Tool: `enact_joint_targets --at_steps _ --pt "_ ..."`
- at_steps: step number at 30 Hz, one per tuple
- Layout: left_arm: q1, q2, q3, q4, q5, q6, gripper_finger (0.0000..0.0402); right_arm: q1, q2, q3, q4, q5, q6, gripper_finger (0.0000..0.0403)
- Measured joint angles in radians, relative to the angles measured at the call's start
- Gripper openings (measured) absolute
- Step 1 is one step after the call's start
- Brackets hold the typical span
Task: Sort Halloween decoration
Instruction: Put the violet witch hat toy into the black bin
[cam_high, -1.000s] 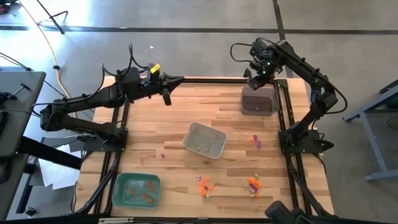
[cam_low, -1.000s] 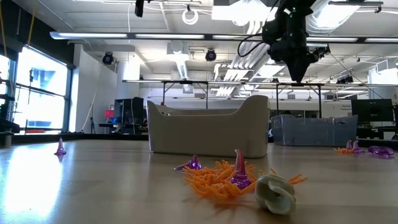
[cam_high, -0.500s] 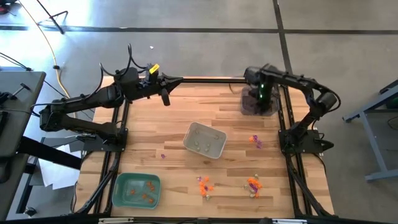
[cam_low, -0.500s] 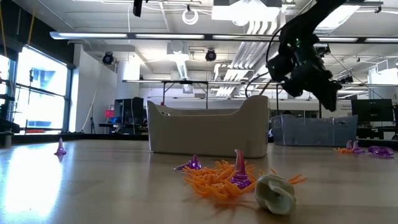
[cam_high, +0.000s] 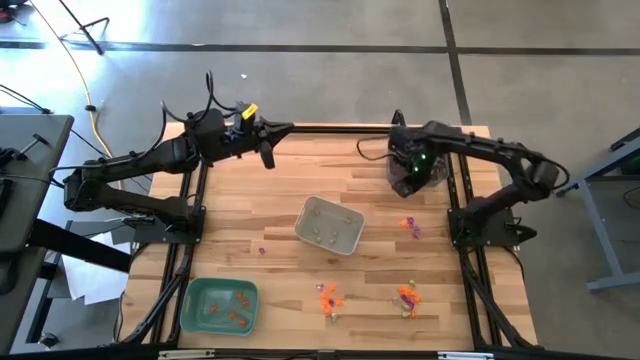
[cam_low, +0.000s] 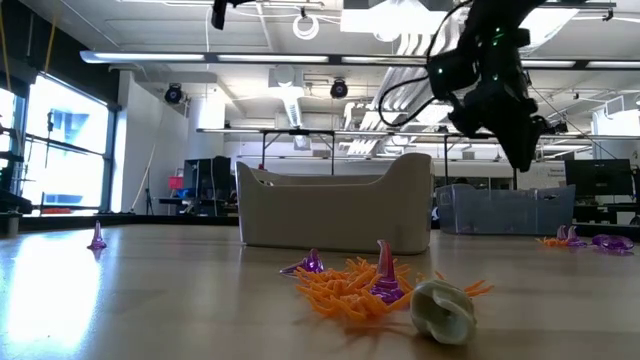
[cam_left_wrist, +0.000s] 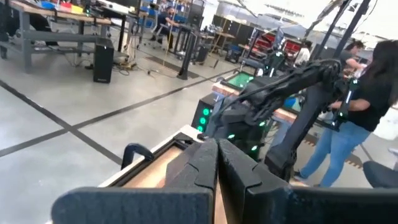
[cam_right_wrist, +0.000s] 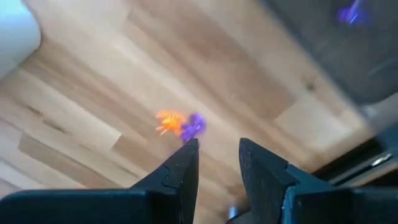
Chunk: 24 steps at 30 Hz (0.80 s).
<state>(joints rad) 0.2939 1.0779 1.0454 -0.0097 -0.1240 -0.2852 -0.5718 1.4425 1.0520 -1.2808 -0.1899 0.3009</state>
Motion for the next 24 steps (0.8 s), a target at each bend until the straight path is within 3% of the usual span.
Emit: enact_joint_targets --at_steps 6,14,24 --pt "0.000 0.000 0.000 -0.026 0.006 0.000 0.0000 0.136 -0.080 -0.103 0.062 -0.006 0.186 0.0108" --pt "0.000 0.000 0.000 -0.024 0.006 0.009 0.0000 0.268 -0.095 -0.299 0.289 -0.095 0.401 0.0108" --pt "0.000 0.000 0.000 -0.026 0.021 0.002 0.0000 0.387 -0.096 -0.315 0.260 -0.102 0.461 0.0108"
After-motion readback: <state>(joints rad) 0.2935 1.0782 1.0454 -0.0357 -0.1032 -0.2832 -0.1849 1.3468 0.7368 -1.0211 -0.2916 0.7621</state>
